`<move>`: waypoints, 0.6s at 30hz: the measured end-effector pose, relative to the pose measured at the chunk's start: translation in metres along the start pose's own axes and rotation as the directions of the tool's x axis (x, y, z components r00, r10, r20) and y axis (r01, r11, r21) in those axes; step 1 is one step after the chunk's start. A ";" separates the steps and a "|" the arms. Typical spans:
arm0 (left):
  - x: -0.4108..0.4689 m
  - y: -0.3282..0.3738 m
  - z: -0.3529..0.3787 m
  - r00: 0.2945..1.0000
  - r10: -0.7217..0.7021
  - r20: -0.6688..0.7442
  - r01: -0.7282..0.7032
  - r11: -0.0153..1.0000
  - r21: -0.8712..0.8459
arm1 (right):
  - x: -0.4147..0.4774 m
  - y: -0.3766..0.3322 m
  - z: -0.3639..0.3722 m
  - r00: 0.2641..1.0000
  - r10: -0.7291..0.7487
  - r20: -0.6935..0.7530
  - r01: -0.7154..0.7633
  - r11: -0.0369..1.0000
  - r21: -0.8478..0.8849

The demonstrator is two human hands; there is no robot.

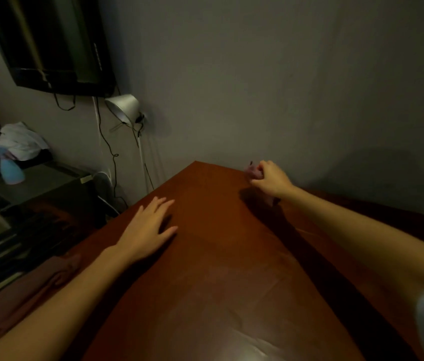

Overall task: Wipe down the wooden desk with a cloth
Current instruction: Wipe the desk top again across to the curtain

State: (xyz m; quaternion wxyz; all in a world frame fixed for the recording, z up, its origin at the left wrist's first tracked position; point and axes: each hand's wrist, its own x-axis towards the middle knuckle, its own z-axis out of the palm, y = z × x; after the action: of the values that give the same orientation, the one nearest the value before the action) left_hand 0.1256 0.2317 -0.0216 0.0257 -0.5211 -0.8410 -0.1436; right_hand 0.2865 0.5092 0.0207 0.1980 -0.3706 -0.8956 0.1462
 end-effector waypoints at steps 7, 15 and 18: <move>0.019 0.000 0.023 0.994 0.082 0.068 -0.083 0.996 0.020 | -0.017 0.001 0.053 0.923 -0.354 0.152 0.360 0.933 -0.011; 0.030 -0.009 0.034 0.996 0.070 0.049 -0.070 0.997 -0.011 | 0.069 0.064 0.053 0.998 -0.052 -0.029 0.044 0.974 -0.221; 0.030 -0.011 0.035 0.996 0.065 0.062 -0.065 0.998 -0.015 | 0.091 0.034 0.068 0.999 -0.041 -0.018 0.036 0.978 -0.207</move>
State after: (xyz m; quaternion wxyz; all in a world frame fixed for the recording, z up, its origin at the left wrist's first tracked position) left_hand 0.1060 0.2630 -0.0512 0.0007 -0.5525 -0.8230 -0.1320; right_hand 0.2164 0.5904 -0.0302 0.1712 -0.3732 -0.9107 0.0446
